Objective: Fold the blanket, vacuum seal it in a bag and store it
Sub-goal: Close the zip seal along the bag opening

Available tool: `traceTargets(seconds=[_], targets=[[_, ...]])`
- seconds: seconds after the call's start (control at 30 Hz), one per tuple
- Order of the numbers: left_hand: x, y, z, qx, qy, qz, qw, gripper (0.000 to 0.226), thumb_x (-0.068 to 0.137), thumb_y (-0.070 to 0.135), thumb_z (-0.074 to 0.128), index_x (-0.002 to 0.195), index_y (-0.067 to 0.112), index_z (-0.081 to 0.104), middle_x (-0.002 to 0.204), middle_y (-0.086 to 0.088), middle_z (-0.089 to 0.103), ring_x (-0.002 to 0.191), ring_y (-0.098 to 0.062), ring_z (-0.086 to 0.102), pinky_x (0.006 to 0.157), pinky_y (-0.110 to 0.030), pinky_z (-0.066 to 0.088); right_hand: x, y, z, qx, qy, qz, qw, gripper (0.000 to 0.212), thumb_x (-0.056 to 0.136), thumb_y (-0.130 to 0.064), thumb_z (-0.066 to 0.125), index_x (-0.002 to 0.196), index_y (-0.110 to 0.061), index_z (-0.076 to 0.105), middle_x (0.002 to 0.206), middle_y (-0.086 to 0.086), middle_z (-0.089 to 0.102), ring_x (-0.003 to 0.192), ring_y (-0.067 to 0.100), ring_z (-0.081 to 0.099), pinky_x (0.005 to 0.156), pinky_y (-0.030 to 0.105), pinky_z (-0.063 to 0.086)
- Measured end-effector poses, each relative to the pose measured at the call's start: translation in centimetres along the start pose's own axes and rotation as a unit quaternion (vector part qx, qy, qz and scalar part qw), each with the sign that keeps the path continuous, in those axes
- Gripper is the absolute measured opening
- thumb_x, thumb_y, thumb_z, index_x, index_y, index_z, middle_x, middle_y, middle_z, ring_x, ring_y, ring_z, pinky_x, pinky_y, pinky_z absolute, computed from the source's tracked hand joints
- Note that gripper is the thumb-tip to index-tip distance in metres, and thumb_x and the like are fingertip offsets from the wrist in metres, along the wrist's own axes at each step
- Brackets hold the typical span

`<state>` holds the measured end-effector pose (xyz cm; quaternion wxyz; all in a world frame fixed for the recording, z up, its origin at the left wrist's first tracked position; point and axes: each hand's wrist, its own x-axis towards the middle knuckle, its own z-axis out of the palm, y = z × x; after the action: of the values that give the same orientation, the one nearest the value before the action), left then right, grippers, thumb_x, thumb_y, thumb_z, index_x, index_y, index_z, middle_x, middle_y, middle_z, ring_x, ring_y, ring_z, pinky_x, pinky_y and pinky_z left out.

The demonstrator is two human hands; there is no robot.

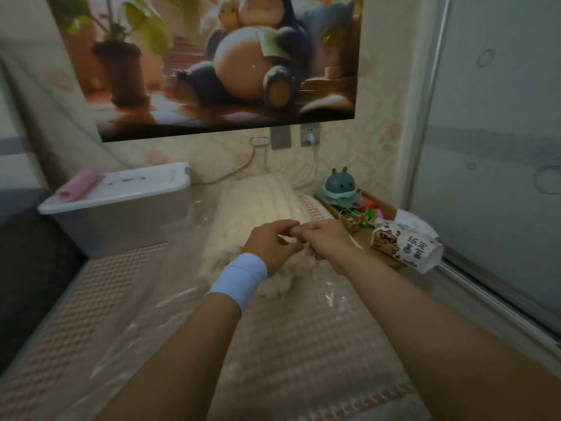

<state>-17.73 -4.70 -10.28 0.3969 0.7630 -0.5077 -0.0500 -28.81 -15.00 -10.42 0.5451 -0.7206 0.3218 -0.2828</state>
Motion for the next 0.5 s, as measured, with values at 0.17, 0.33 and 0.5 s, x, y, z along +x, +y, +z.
traceTargets(seconds=[0.17, 0.33, 0.5], targets=[[-2.3, -4.5, -6.7, 0.001, 0.046, -0.044, 0.998, 0.017, 0.077, 0.025, 0.078, 0.093, 0.023, 0.075, 0.076, 0.012, 0.070, 0.067, -0.007, 0.064, 0.069, -0.024, 0.052, -0.8, -2.6, 7.9, 0.053, -0.055, 0.033, 0.996, 0.028, 0.085, -0.035, 0.076, 0.090, -0.008, 0.075, 0.067, 0.003, 0.069, 0.046, 0.011, 0.051, 0.043, 0.023, 0.036], [-4.0, -10.0, -13.6, 0.085, 0.081, -0.102, 0.988, 0.024, 0.085, 0.031, 0.070, 0.107, 0.021, 0.071, 0.086, 0.014, 0.064, 0.071, -0.003, 0.059, 0.077, -0.018, 0.045, 0.3, -4.1, 15.7, -0.138, -0.121, -0.126, 0.975, 0.021, 0.094, -0.036, 0.062, 0.089, -0.022, 0.076, 0.089, -0.003, 0.074, 0.076, 0.011, 0.064, 0.064, 0.027, 0.046], [-4.9, -17.3, -18.3, 0.145, 0.093, -0.214, 0.962, 0.036, 0.085, 0.023, 0.068, 0.121, 0.020, 0.064, 0.114, 0.002, 0.066, 0.104, -0.019, 0.062, 0.091, -0.024, 0.043, 2.4, -6.3, 23.0, -0.462, -0.136, -0.304, 0.822, 0.030, 0.095, -0.040, 0.056, 0.123, -0.034, 0.065, 0.137, 0.000, 0.055, 0.129, 0.025, 0.043, 0.107, 0.045, 0.029]])
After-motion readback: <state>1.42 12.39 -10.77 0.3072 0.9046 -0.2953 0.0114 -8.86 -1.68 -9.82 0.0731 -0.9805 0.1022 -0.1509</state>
